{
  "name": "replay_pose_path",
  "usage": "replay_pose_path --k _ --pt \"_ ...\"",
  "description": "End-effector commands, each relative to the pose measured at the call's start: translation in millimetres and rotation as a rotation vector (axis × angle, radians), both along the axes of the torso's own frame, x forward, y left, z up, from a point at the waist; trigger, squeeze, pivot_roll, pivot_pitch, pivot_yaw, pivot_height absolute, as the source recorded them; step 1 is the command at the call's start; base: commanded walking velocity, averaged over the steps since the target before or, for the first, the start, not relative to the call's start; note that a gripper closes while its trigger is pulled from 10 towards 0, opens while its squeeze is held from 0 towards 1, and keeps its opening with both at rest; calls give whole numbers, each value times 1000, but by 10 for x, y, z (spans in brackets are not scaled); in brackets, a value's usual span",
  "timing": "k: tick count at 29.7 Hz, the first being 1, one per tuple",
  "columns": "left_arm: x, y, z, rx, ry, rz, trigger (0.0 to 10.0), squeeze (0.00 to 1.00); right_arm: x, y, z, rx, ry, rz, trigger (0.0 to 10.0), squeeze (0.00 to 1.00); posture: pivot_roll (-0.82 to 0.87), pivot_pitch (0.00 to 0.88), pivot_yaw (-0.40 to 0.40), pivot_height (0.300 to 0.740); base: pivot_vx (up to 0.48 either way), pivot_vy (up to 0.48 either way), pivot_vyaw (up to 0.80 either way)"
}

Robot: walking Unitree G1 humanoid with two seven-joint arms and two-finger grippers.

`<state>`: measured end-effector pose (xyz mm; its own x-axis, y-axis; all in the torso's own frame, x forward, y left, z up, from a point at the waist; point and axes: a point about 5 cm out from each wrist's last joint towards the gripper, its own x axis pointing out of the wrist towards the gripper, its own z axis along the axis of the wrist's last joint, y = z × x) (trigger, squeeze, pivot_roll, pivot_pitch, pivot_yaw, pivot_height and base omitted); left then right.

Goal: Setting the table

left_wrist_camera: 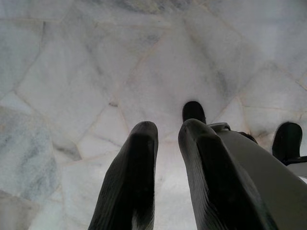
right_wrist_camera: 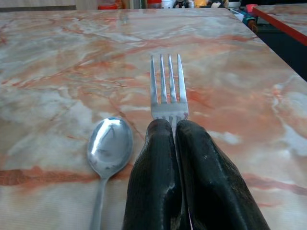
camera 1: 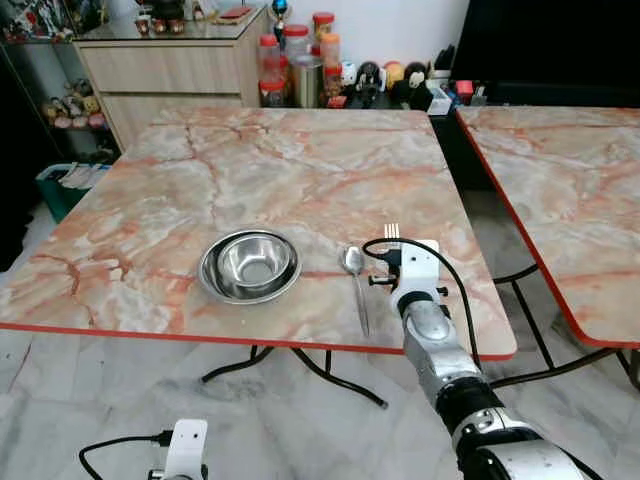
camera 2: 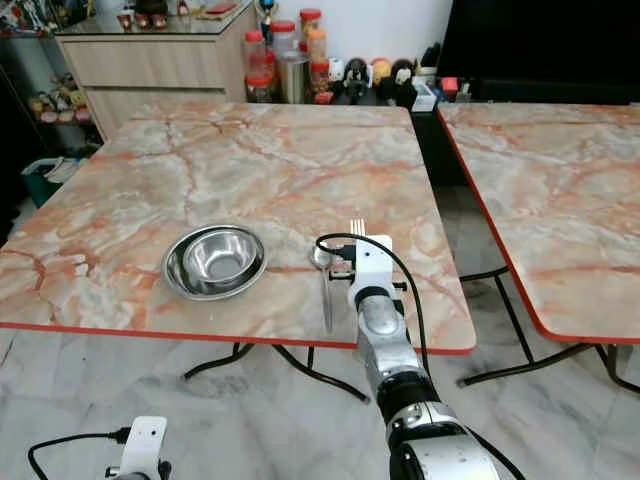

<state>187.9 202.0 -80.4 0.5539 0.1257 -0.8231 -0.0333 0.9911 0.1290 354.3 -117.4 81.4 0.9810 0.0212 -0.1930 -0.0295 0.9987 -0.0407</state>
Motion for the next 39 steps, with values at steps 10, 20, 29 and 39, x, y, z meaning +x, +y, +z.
replay_pose_path --k 10,20,29,39 --pt "-1 24 3 6 2 11 10000 0 34 15 57 13 -20 0 10000 0 -23 0 8 740 0 0 0" --pt "6 24 7 5 -1 11 10000 0 26 26 48 15 -18 2 10000 0 -22 0 6 740 237 0 0" --pt "5 22 6 3 -1 14 10000 0 29 24 50 15 -17 2 10000 0 -23 0 6 740 285 0 0" --pt "2 13 3 0 -2 15 10000 0 26 26 51 17 -21 3 10000 0 -23 0 3 740 311 0 0"
